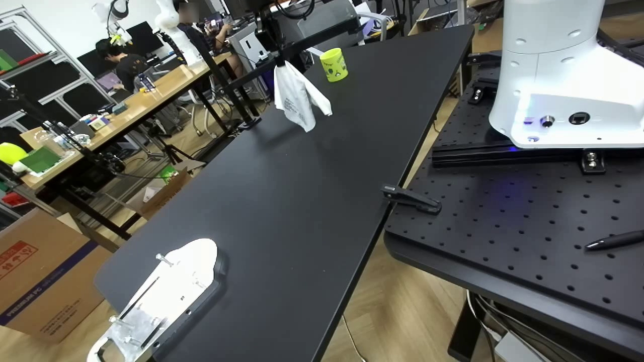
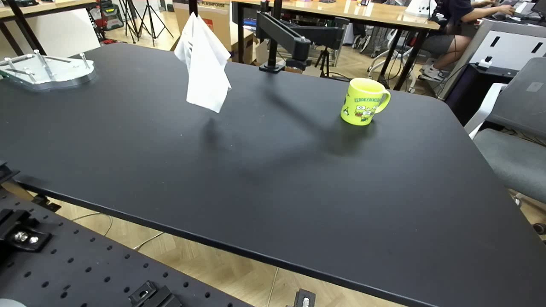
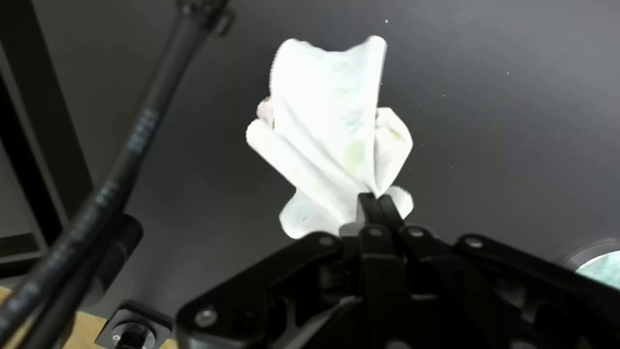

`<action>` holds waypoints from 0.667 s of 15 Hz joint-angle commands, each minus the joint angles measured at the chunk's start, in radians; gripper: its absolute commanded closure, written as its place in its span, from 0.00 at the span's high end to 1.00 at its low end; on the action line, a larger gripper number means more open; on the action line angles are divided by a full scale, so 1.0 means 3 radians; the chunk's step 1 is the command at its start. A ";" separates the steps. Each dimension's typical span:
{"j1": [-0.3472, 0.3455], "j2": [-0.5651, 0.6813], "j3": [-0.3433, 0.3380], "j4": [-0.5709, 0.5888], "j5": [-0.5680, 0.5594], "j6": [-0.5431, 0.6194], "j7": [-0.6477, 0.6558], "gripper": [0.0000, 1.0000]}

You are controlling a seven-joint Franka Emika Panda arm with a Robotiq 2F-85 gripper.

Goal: Unhang the cloth and put it on the table

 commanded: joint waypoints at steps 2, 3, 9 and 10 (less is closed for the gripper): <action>-0.0039 0.0382 0.0167 0.0149 -0.0004 0.0170 0.0031 0.00; -0.0039 0.0436 0.0197 0.0122 -0.0050 0.0326 0.0103 0.00; 0.0047 0.0817 0.0176 -0.0051 -0.0712 0.1477 0.1066 0.00; 0.0077 0.0870 0.0140 -0.0050 -0.0869 0.1524 0.1239 0.00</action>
